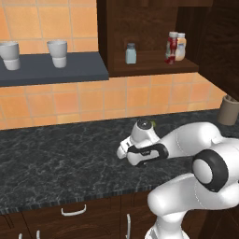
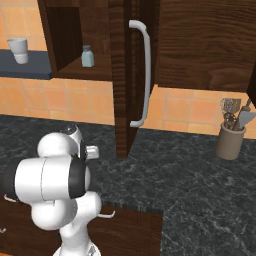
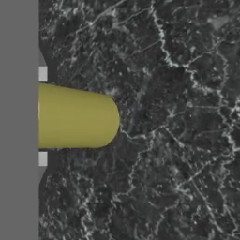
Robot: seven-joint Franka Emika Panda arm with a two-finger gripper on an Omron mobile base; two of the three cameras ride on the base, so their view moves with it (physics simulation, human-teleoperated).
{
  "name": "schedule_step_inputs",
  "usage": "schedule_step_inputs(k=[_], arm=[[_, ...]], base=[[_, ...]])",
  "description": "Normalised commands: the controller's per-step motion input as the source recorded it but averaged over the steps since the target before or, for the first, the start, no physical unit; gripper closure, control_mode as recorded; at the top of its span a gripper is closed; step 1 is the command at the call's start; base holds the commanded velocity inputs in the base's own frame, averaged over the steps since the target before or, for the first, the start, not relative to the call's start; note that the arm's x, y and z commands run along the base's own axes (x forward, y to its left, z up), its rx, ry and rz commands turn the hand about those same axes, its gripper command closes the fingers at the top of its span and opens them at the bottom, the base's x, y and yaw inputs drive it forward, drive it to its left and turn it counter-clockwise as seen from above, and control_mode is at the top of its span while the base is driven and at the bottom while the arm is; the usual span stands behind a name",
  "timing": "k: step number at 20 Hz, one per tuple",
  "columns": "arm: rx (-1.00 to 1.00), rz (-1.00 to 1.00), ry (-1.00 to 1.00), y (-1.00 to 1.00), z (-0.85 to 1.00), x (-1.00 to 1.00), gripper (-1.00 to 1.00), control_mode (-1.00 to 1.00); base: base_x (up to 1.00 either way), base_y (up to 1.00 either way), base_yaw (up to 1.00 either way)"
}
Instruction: Put the shaker and condiment bottle from the counter next to their counterparts in the cabinet.
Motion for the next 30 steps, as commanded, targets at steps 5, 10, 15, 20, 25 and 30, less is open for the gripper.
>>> schedule_step_inputs(k=[5,10,15,20,25,30], arm=[[0.0,0.0,-0.04,0.0,0.09,0.06,1.0,-1.0],[0.0,0.0,-0.16,0.0,0.57,0.0,1.0,-1.0],[0.0,0.0,-0.15,0.0,0.64,0.0,1.0,-1.0],[0.01,0.0,-0.11,-0.01,0.66,-0.08,1.0,-1.0],[0.04,0.0,-0.09,-0.02,0.74,-0.15,1.0,-1.0],[0.01,0.0,-0.05,-0.01,0.67,-0.17,1.0,-1.0]], base=[[0.0,0.0,0.0],[0.0,0.0,0.0],[0.0,0.0,0.0],[0.0,0.0,0.0],[0.0,0.0,0.0],[0.0,0.0,0.0]])
